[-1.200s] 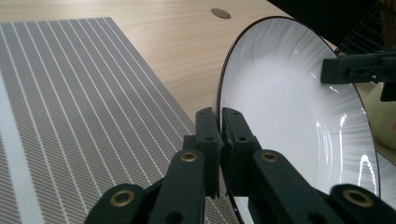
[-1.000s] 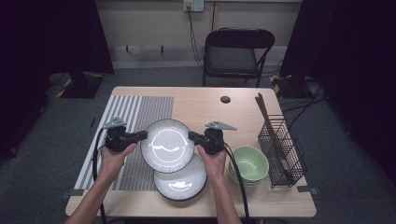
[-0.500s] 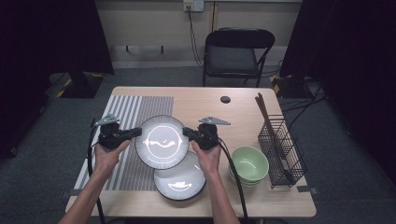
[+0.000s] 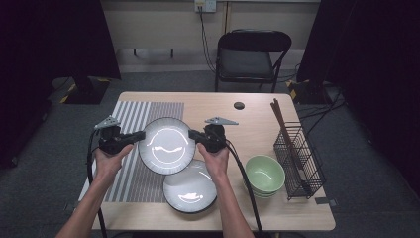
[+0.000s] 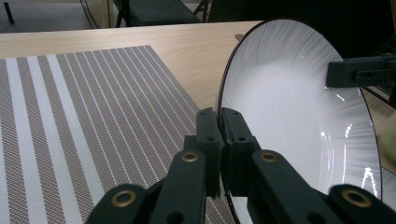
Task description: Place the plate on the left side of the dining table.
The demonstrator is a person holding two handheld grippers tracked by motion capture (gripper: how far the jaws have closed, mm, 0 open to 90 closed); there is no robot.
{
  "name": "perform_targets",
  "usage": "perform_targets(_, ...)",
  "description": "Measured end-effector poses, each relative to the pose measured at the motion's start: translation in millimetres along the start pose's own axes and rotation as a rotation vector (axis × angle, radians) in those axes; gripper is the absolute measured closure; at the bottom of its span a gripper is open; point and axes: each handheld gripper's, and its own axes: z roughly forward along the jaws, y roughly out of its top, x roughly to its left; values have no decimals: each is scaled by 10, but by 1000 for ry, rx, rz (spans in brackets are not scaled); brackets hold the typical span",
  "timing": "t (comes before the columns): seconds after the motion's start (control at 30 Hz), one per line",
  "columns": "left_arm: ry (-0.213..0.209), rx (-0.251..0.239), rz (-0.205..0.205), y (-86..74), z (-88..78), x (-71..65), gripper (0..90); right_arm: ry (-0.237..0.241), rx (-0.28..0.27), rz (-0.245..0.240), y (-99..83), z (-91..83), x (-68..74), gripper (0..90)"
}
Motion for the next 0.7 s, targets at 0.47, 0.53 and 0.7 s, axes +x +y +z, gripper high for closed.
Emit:
perform_targets(0.47, 26, -16, -7, 116, -93, 172, 870, 24, 4, -16, 199, 189, 58, 864)
perform_targets(0.53, 39, -21, -7, 137, -108, 199, 870, 26, 5, -14, 227, 227, 73, 864)
perform_targets(0.7, 46, -18, -12, 177, -127, 292, 870, 31, 14, -15, 310, 313, 110, 863)
